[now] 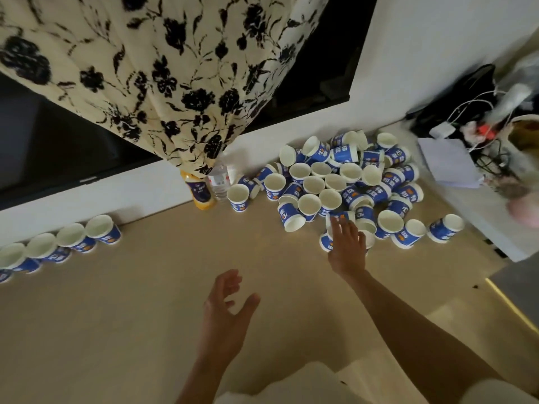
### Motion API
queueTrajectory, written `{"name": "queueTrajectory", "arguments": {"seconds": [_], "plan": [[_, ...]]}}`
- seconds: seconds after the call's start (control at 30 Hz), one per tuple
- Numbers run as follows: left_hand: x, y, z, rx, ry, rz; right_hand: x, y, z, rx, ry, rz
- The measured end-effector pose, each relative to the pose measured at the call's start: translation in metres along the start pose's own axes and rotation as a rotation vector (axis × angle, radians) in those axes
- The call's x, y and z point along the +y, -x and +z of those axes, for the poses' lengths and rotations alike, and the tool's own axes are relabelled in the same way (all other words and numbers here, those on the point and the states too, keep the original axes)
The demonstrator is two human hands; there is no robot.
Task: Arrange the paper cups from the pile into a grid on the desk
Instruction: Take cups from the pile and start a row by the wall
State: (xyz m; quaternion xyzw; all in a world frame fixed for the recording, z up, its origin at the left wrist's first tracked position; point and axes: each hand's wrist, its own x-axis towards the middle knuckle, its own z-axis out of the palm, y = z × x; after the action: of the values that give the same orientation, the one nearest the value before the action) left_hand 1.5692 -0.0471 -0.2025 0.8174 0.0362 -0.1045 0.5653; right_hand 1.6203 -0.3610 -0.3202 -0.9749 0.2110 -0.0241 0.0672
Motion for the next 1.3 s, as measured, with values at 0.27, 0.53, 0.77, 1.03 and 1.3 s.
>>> {"name": "queueTrajectory", "arguments": {"seconds": [0.27,0.53,0.77,1.03,1.3], "plan": [[0.005,0.005,0.012,0.009,-0.045,0.003,0.001,0.0,0.014,-0.002,0.059,-0.086],[0.001,0.004,0.032,-0.05,-0.042,-0.074,-0.014,0.022,-0.011,-0.014,-0.581,0.052],[0.02,-0.015,0.049,-0.042,0.15,-0.178,-0.066,0.078,-0.065,-0.295,-1.457,0.055],[0.044,-0.026,0.04,0.06,0.232,-0.032,-0.108,0.095,-0.08,-0.406,-1.446,-0.113],[0.004,-0.024,-0.004,0.316,0.193,-0.096,-0.142,-0.007,-0.052,-0.329,-1.253,0.092]]}}
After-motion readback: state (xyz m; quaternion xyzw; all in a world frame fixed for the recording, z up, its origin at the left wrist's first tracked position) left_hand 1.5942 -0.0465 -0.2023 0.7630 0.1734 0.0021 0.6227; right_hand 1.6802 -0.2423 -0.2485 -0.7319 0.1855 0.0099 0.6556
